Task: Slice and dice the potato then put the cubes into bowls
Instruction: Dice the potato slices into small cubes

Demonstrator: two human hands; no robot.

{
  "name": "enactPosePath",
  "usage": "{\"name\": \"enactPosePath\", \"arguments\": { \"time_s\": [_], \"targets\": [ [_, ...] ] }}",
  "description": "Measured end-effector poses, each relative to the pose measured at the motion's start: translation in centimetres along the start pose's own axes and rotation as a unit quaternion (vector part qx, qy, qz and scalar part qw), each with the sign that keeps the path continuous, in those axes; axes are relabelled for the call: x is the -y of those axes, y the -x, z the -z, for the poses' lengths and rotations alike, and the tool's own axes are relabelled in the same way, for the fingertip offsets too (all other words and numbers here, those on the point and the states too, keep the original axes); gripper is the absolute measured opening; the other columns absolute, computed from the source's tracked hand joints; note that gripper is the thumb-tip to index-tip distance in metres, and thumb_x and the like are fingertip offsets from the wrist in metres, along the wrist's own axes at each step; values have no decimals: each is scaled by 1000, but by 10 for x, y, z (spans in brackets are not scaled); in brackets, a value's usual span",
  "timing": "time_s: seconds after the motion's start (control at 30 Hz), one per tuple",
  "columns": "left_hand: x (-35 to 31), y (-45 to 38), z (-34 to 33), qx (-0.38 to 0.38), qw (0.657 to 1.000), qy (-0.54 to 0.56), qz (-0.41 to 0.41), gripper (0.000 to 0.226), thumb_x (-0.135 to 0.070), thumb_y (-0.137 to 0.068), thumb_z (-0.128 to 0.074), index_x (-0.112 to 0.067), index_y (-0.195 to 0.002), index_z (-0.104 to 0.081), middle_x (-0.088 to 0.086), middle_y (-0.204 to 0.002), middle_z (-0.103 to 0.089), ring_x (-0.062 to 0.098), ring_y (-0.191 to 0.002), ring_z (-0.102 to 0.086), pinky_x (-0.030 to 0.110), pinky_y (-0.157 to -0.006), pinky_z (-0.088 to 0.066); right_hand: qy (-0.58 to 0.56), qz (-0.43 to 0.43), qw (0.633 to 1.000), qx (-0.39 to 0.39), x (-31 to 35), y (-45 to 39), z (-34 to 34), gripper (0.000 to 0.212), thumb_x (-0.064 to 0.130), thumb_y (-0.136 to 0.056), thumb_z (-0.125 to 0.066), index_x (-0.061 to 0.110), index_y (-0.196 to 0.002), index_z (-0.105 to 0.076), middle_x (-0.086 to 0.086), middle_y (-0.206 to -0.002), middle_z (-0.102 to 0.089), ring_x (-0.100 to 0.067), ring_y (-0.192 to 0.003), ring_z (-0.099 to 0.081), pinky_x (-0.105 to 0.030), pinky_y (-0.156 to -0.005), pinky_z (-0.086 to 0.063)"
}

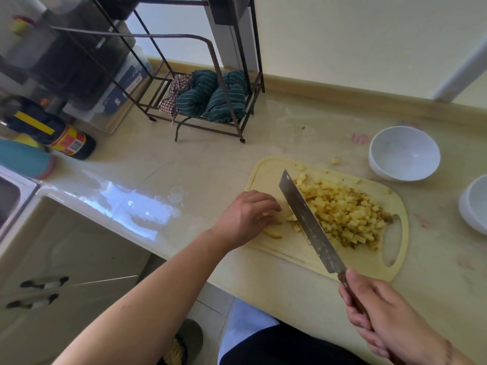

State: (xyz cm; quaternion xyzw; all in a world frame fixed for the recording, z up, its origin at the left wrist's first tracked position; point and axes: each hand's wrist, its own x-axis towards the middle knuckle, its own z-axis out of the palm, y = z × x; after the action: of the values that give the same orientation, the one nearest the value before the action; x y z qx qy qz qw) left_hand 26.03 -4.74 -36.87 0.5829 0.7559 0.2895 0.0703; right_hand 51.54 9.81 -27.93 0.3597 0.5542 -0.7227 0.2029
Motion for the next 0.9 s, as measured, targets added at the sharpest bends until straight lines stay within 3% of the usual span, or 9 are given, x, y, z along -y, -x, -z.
{"name": "enactPosePath", "arguments": {
  "time_s": [0.2, 0.33, 0.47, 0.67, 0.77, 0.9],
  "targets": [
    [7, 28, -2, 25, 993, -83, -85, 16, -26, -96, -69, -12, -101, -72, 8, -110, -66, 29, -100, -60, 40, -85, -49, -13, 1, 1000, 0, 0, -1, 1, 61, 78, -63, -52, 17, -64, -48, -11, -59, -31, -14, -37, -23, -18, -39, -26],
    [8, 25, -9, -28, 997, -67, 6, 20, -23, -100, -60, -11, -104, -75, 5, -109, -68, 28, -96, -62, 42, -82, -51, -7, 7, 1000, 1, 1, -3, 0, 60, 78, -65, -52, 18, -64, -49, -11, -58, -31, -14, -37, -23, -18, -40, -27],
    [7, 12, -8, -10, 997, -78, 27, 26, -28, -97, -56, -14, -101, -78, 3, -102, -70, 24, -90, -60, 35, -80, -45, -3, 3, 1000, 7, 3, -3, 0, 60, 77, -66, -51, 17, -65, -48, -11, -58, -32, -14, -38, -23, -19, -40, -27],
    [0, -2, -6, -26, 994, -52, 90, 16, -20, -91, -67, -12, -101, -76, 3, -95, -72, 28, -84, -65, 43, -77, -51, -4, -3, 1000, 6, 4, -5, -1, 60, 78, -64, -52, 17, -64, -49, -10, -58, -32, -14, -38, -23, -19, -39, -27],
    [1, 5, -1, -32, 998, -53, 10, 11, -13, -95, -66, -7, -102, -73, 8, -100, -68, 28, -88, -63, 42, -78, -52, -4, -6, 1000, 4, 5, -4, 0, 61, 78, -64, -52, 17, -65, -49, -10, -58, -32, -14, -38, -24, -19, -39, -27],
    [10, 26, 7, 40, 989, -71, -127, 18, -21, -93, -73, -6, -102, -72, 11, -106, -67, 29, -94, -62, 38, -85, -49, -8, -2, 1000, -2, 4, -4, 1, 63, 77, -66, -53, 15, -66, -48, -11, -58, -32, -14, -37, -24, -18, -39, -28]
  ]
}}
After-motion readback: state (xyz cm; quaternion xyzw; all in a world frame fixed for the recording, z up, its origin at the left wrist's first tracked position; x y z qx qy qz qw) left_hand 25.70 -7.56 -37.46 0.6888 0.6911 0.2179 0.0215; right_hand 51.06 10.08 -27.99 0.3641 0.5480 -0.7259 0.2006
